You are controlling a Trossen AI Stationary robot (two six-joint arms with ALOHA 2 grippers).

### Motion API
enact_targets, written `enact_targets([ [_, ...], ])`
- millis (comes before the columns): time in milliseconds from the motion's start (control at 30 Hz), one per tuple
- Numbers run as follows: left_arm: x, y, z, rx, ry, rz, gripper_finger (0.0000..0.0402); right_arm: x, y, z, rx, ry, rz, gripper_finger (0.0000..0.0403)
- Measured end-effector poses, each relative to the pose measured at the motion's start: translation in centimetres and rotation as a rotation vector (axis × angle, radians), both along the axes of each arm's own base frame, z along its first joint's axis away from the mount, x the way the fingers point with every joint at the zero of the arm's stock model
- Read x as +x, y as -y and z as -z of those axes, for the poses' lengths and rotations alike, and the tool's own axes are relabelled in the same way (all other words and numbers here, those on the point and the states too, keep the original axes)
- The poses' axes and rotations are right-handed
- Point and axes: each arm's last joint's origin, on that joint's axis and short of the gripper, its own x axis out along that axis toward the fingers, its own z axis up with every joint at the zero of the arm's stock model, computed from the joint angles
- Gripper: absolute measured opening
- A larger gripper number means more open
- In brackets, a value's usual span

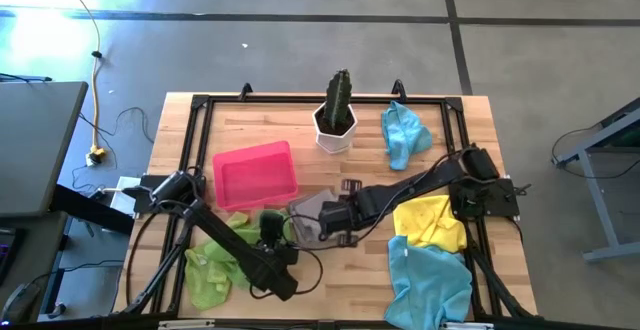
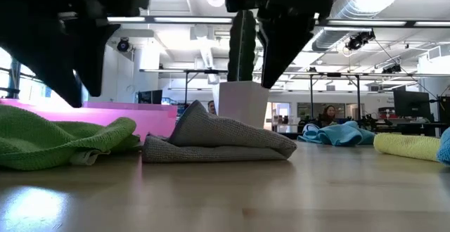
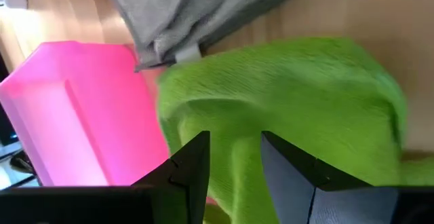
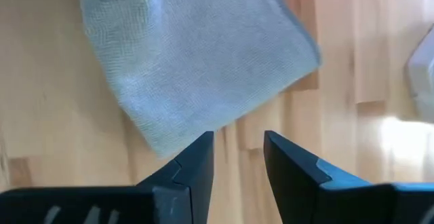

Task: Fold microfiber towels
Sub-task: Put the folded gray microfiber cloth into the transparent pink bin

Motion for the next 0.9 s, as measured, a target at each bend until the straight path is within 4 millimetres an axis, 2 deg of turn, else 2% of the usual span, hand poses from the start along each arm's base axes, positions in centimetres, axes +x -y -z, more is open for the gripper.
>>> enact_targets([
  [133, 0.7, -1.5, -0.2, 0.006, -0.010, -0.002, 0.0122, 0.3, 0.9, -0.3, -0.038, -0.016, -0.125, 0.0121],
  [267, 1.3, -3.0, -0.5, 0.023, -0.003, -0.011, 0.0122, 1.2, 2.1, 0.9, -0.057, -0.054, -0.230, 0.0121],
  [367, 1.7, -3.9, -1.0, 0.021, 0.033, -0.015, 0.0122, 2.3, 2.9, 1.8, -0.011, -0.018, -0.227, 0.0121],
  [567, 0.0, -4.6, -2.4, -0.012, 0.092, -0.004, 0.0122, 3.2, 3.6, 2.7, 0.047, 0.004, -0.292, 0.0121],
  [700, -2.1, -4.5, -3.5, -0.094, 0.222, -0.015, 0.0122, 2.8, 3.7, 4.9, 0.095, 0.018, -0.332, 0.0121],
  [767, -2.7, -4.3, -3.8, -0.155, 0.345, -0.005, 0.0122, 2.4, 3.7, 6.3, 0.101, 0.025, -0.339, 0.0121],
  [900, -3.5, -4.2, -3.3, -0.273, 0.585, 0.017, 0.0122, 1.9, 3.4, 8.4, 0.095, 0.089, -0.365, 0.0121],
])
